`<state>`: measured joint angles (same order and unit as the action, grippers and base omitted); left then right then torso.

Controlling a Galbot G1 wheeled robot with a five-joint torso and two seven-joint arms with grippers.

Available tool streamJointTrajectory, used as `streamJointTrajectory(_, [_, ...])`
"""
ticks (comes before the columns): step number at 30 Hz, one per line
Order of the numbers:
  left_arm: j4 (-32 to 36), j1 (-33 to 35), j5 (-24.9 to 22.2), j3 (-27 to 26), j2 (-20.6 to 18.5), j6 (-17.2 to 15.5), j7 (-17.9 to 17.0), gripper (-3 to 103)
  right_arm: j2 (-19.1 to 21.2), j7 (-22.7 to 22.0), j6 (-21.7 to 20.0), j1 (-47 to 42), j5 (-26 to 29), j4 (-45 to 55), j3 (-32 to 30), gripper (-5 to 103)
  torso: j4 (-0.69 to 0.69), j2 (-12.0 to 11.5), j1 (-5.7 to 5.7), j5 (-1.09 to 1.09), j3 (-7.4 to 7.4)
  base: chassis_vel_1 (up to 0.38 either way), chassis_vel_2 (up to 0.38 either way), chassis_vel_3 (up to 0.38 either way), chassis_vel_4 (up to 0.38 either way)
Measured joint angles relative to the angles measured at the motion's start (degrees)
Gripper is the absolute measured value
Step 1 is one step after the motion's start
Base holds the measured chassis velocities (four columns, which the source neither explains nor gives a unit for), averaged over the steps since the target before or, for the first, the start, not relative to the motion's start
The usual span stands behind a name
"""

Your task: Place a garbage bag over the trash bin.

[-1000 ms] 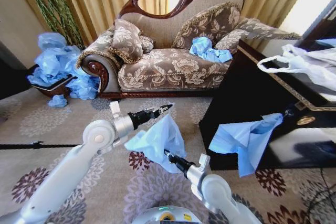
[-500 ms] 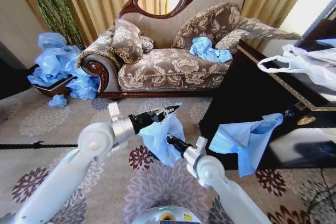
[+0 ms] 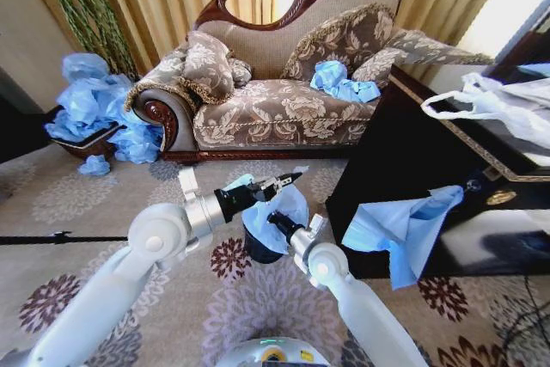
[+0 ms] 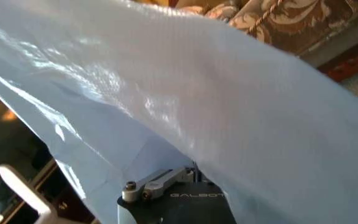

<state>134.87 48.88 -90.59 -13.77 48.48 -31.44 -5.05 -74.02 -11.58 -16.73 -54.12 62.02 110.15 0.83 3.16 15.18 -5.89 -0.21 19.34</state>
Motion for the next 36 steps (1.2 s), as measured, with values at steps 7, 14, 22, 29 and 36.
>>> streamJointTrajectory(7, [1.7,1.5,0.0,0.1,0.8,0.0,-0.5,0,-1.9,0.4,0.7,0.4,-1.3,-2.7,-0.4,0,0.0,0.0,0.0,0.0,0.0,0.0,0.0,0.0,0.0])
streamJointTrajectory(14, [3.5,4.5,0.6,-1.0,2.5,0.8,-2.4,0,-2.3,1.8,2.2,0.1,-6.5,-8.0,-1.2,0,0.0,0.0,0.0,0.01,0.0,0.0,0.0,0.0,0.0])
streamJointTrajectory(22, [1.1,8.7,5.0,-3.0,8.0,5.7,-5.3,0,-0.9,2.5,2.4,-0.2,-11.4,-11.8,-1.0,0,0.0,0.0,0.01,0.01,0.0,0.0,0.0,0.0,0.0])
streamJointTrajectory(29, [-6.7,9.0,7.2,-6.1,14.7,12.4,-7.1,0,-0.2,2.6,2.4,4.8,-15.3,-17.9,1.0,0,0.01,0.0,0.0,0.01,0.0,0.0,0.0,0.0,0.0])
streamJointTrajectory(36, [-11.4,10.1,7.3,-9.3,18.4,14.3,-8.1,0,2.4,2.0,1.5,7.4,-18.1,-20.0,2.9,0,0.07,0.0,0.0,-0.02,0.0,0.0,0.0,0.0,0.0])
